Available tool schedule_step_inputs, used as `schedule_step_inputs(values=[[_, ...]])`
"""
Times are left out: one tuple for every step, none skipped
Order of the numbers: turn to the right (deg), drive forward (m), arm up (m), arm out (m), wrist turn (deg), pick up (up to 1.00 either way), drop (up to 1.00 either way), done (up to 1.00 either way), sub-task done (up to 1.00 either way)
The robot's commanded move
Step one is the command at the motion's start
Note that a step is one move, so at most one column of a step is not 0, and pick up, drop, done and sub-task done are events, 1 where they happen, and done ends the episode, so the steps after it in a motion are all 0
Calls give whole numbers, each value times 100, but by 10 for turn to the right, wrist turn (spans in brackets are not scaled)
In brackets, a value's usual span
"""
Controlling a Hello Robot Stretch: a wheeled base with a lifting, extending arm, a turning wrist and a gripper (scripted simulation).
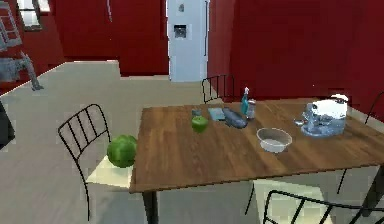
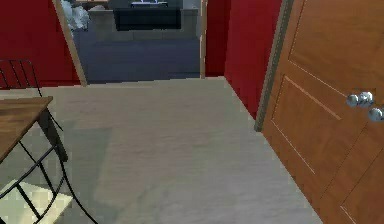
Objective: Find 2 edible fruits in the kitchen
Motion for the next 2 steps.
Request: schedule_step_inputs(values=[[-450, 0, 0, 0, 0, 0, 0, 0, 0], [-150, 0, 0, 0, 0, 0, 0, 0, 0]])
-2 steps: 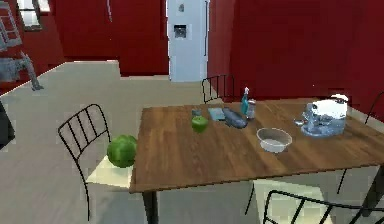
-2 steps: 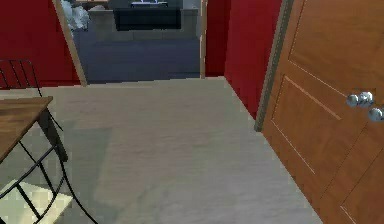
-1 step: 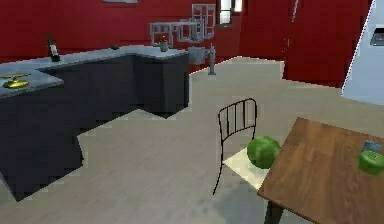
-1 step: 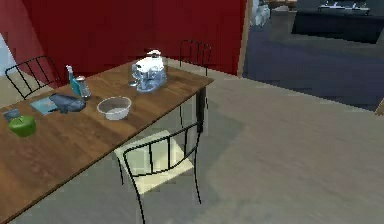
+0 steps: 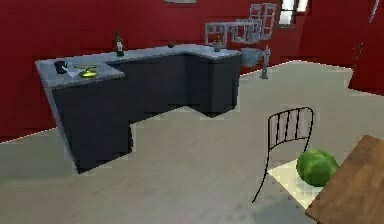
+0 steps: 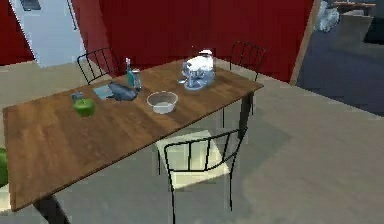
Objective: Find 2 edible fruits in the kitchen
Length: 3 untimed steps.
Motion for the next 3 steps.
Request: schedule_step_inputs(values=[[0, 35, 0, 0, 0, 0, 0, 0, 0], [450, 0, 0, 0, 0, 0, 0, 0, 0], [0, 0, 0, 0, 0, 0, 0, 100, 0]])
